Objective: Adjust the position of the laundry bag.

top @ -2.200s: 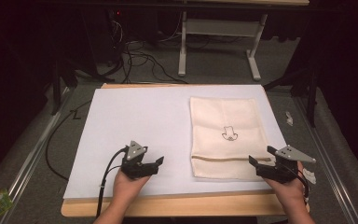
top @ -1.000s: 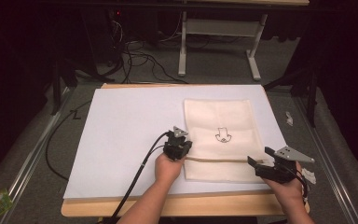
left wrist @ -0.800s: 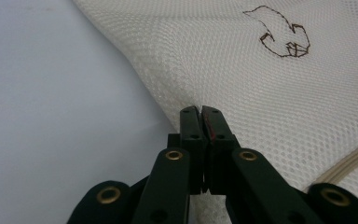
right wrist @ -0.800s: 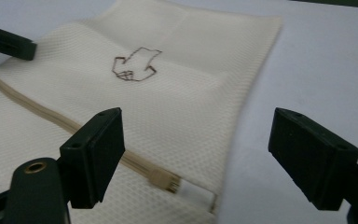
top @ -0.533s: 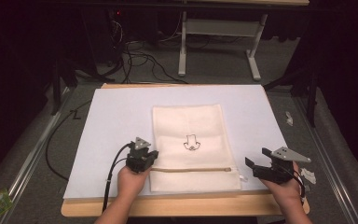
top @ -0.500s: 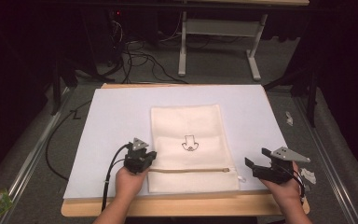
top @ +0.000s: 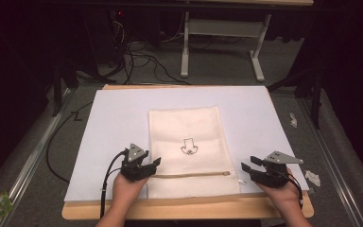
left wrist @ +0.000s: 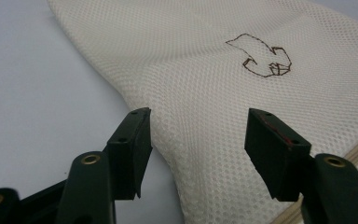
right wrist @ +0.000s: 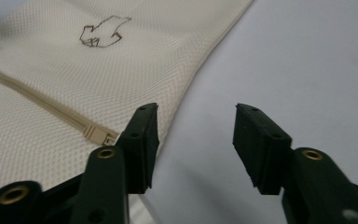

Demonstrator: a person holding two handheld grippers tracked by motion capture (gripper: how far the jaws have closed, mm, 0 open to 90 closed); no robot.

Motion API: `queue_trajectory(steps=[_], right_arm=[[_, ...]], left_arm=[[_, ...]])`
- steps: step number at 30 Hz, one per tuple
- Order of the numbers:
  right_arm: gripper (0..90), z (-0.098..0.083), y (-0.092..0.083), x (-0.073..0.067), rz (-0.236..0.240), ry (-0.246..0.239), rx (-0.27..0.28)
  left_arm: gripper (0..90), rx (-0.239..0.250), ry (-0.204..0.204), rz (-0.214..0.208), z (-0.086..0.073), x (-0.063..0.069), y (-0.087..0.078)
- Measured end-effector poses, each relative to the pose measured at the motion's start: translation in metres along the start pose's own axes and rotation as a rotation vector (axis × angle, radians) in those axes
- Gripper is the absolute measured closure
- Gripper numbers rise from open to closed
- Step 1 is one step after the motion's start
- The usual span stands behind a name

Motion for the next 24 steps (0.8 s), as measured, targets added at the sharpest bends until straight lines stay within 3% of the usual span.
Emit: queue_trajectory(steps=[6, 10, 11, 17, 18, 24], right_arm=[[58.3, -0.009, 0.013, -0.019, 0.046, 0.005, -0.106], [59.9, -0.016, 0.019, -0.029, 0.065, -0.018, -0.163], [63.1, -0.018, 0.022, -0.033, 0.071, -0.047, -0.176], [77.7, -0.016, 0.023, -0.040, 0.069, -0.080, -0.188], [81.6, -0.015, 0.022, -0.043, 0.058, -0.112, -0.180], [84.0, -0.013, 0.020, -0.044, 0.047, -0.118, -0.165]], left_arm=[[38.4, 0.033, -0.017, -0.033, 0.005, 0.001, -0.001], [39.5, 0.030, -0.020, -0.050, 0.005, 0.001, -0.001], [39.7, 0.039, -0.021, -0.059, 0.006, 0.002, -0.003], [39.7, 0.065, -0.010, -0.070, 0.011, 0.005, -0.008], [39.7, 0.069, -0.010, -0.070, 0.012, 0.005, -0.009], [41.6, 0.079, -0.012, -0.070, 0.015, 0.003, -0.010]])
Point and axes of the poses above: each handheld gripper's, and its own axes: y roughly forward along the jaws, z roughly out of its top, x roughly to its right, the point moved 7 cm from there along y, roughly forward along the jaws, and after that the axes turned 11 degrees about -z, right-handed, at the moved point
